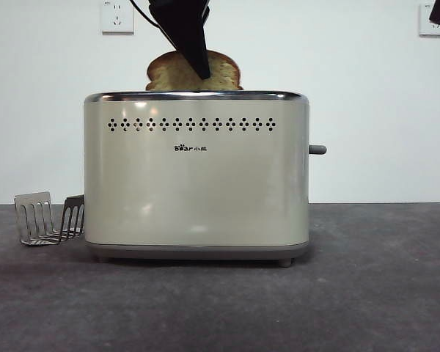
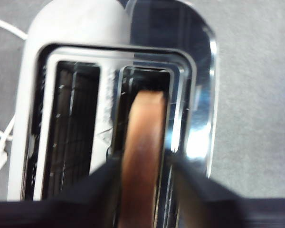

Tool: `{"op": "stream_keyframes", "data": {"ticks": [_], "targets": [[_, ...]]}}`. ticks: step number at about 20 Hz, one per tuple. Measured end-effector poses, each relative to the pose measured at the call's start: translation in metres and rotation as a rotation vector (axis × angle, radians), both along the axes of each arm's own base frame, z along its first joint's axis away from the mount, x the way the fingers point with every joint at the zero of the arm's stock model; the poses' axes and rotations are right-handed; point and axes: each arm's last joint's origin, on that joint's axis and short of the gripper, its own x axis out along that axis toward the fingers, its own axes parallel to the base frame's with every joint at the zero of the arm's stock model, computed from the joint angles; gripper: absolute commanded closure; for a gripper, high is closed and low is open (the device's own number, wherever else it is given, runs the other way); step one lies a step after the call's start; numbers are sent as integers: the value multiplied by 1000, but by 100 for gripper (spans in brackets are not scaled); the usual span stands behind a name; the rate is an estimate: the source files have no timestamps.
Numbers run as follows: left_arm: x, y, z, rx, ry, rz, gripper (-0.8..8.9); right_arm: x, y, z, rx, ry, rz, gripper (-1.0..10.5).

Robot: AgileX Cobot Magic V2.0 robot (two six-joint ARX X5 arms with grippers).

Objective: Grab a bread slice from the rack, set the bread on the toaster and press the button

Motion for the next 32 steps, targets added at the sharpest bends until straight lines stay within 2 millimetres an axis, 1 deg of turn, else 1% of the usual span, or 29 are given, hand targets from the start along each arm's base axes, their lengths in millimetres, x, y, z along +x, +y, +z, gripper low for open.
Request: {"op": "stream_keyframes", "data": {"ticks": [2,4,6,8,10,11,13,14,16,17,20,22,24,27,29,30,32], "targets": [[1,3,1,-13,7,37,264,0,0,0,-1,5,0,946],[-4,10,11,-36,-6,64,265,0,0,0,-1,4,0,946],[-18,20,33,-83,-50,83,265,1,0,0,6,-3,-6,946],[-41,37,62,-156,-106,116,283,5,1,4,38,-38,-29,946],[-65,54,87,-245,-136,189,289,10,3,6,78,-64,-46,949],[-77,62,97,-290,-131,241,374,13,4,6,106,-64,-31,951],[-98,77,112,-375,-100,355,719,21,9,5,189,-49,29,952],[-108,85,120,-430,-90,411,832,28,12,3,230,-39,63,952],[-126,98,132,-514,-79,483,817,46,17,-3,274,-20,69,952],[-135,104,137,-550,-77,509,817,58,19,-9,300,-9,66,952],[-157,121,148,-632,-86,554,817,90,14,-24,402,37,58,952],[-173,132,148,-658,-85,568,817,110,7,-36,474,67,59,952],[-186,142,142,-670,-76,610,818,125,3,-50,539,121,77,952],[-197,155,116,-602,-101,744,818,146,3,-76,604,210,110,953],[-198,157,95,-542,-80,799,818,156,4,-93,605,268,92,953],[-197,157,85,-517,-60,811,818,159,4,-99,605,286,86,953],[-196,155,74,-486,-37,824,818,162,5,-105,604,303,82,953]]}}
